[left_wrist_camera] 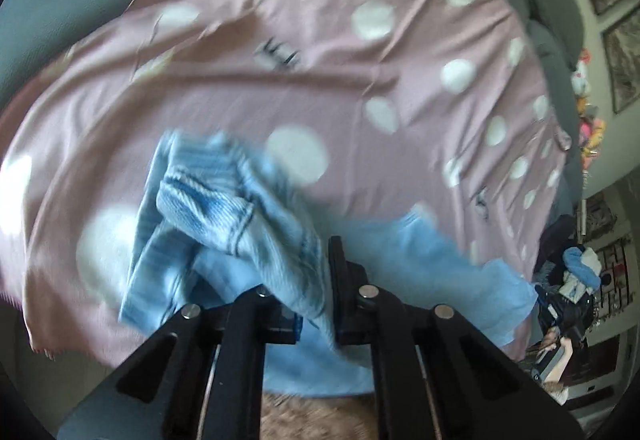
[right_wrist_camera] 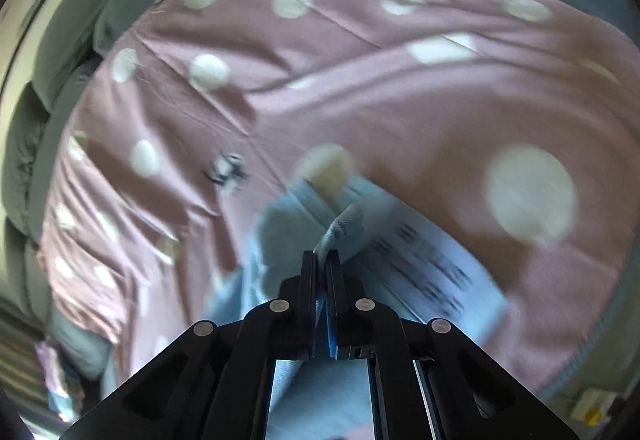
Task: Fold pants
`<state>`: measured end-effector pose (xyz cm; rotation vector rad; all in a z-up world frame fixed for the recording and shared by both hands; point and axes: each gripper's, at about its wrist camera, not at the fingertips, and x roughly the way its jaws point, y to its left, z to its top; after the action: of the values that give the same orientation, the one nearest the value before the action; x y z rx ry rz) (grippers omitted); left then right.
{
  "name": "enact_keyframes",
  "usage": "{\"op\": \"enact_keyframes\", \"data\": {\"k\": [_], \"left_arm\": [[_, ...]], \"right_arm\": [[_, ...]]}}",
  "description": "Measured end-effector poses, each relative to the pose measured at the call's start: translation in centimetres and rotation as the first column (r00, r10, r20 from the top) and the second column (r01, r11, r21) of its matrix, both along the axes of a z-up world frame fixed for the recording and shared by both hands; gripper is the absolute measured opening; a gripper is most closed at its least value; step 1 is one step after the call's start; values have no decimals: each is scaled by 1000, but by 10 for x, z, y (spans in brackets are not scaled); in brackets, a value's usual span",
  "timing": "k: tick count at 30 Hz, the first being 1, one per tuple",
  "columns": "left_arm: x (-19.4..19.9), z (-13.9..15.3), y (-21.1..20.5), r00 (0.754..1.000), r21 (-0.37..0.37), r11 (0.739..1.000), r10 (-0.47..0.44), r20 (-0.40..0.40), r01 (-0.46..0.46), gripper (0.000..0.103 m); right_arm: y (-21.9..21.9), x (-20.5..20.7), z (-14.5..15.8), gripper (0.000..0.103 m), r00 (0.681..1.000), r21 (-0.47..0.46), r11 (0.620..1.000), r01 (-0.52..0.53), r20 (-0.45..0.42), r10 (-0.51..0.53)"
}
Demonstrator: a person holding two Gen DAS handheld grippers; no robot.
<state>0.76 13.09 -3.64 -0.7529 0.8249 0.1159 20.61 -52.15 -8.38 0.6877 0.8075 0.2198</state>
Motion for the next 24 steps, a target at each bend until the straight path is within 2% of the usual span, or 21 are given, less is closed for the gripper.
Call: {"op": "enact_keyframes", "data": {"k": [2, 3, 4, 6, 9, 11, 12, 14, 17, 20, 24], "left_arm": [[1, 26, 0, 998, 15, 1000, -2, 64, 1, 9], [-3, 36, -2, 995, 28, 1000, -10, 101, 7, 9], [-9, 39, -4, 993, 42, 999, -22, 118, 17, 9], [-21, 29, -8, 996, 51, 998, -43, 83, 39, 10], [-31, -18, -14, 992, 34, 996, -80, -94, 84, 10], [-39, -53, -16, 976, -16, 995, -103, -195, 101, 12], [-44, -66, -15, 970, -55, 995, -99, -220, 89, 12], [-52, -77, -12, 975, -105, 993, -77, -207, 56, 14], [-51, -74, -11, 976, -108, 993, -74, -206, 52, 14], [-48, -68, -16, 973, -58, 995, -92, -211, 82, 15], [-54, -73, -11, 979, -96, 994, -74, -191, 56, 16]], "right_arm": [[7, 6, 45, 5, 995, -11, 1000, -8, 99, 10], [12, -1, 63, 5, 987, -36, 999, -3, 158, 9], [16, -19, 83, 5, 968, -77, 997, 10, 252, 10], [15, -45, 92, 5, 948, -119, 992, 33, 319, 7], [-9, -70, 49, 5, 974, -149, 986, 74, 223, -40], [-26, -70, 5, 5, 993, -176, 981, 79, 97, -62], [-31, -68, -14, 5, 997, -168, 983, 78, 37, -73], [-43, -68, -52, 5, 992, -150, 984, 91, -75, -104], [-44, -68, -73, 5, 986, -166, 980, 110, -104, -129], [-36, -62, -67, 5, 984, -195, 973, 120, -103, -142], [-24, -56, -59, 3, 983, -280, 952, 120, -101, -154]]}}
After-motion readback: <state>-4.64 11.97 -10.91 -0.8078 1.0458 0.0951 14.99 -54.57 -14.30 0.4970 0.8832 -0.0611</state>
